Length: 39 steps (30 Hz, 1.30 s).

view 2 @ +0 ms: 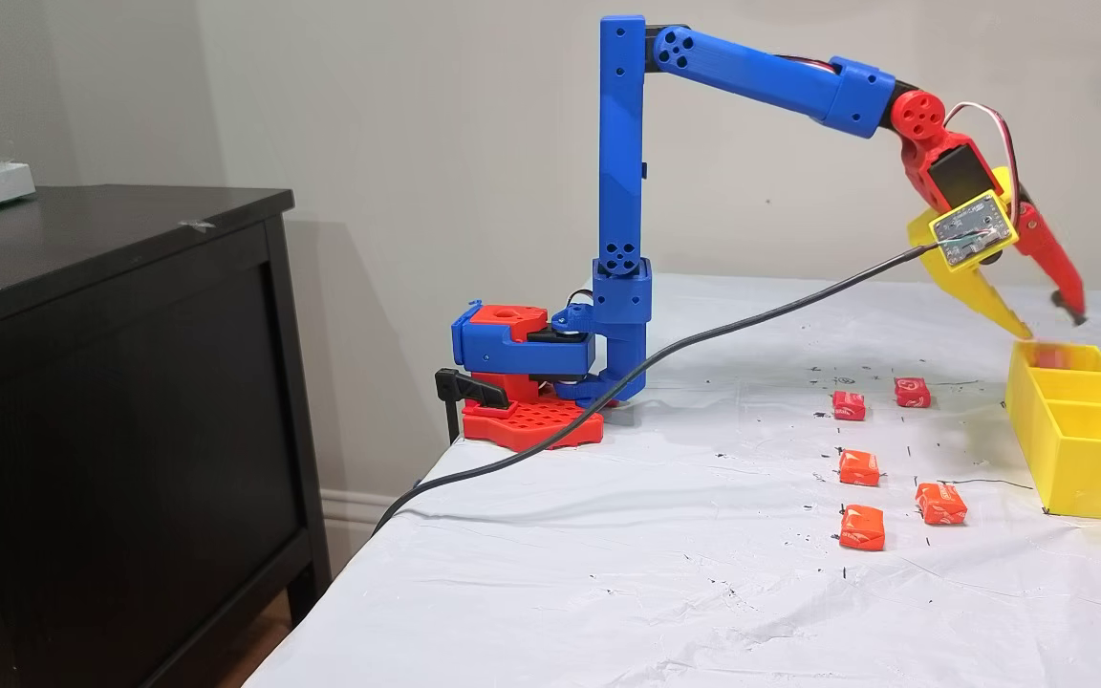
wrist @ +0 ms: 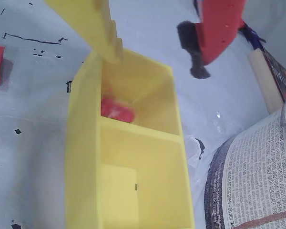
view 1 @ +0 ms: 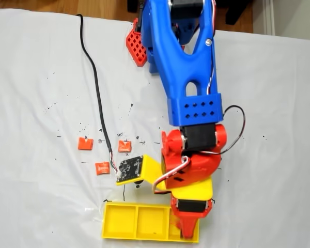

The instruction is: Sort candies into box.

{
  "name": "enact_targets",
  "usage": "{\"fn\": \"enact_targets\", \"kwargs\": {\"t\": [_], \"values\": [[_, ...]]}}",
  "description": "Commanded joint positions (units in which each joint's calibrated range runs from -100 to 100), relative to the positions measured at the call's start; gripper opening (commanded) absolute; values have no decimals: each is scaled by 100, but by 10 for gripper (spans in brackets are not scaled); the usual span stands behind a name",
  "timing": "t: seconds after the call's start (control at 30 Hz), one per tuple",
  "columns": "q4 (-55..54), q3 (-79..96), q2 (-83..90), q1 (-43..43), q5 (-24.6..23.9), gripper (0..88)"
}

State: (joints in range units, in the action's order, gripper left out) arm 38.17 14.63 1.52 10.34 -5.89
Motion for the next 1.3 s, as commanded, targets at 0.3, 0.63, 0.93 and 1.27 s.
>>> {"fn": "enact_targets", "kwargs": {"t": [0.3,0.63,0.93,1.27], "values": [[174,-548,255,35,78,158],[1369,-948,509,80,117,1],[2859,-867,866,252,410,1],[2834,-211,747,479,513,243]]}}
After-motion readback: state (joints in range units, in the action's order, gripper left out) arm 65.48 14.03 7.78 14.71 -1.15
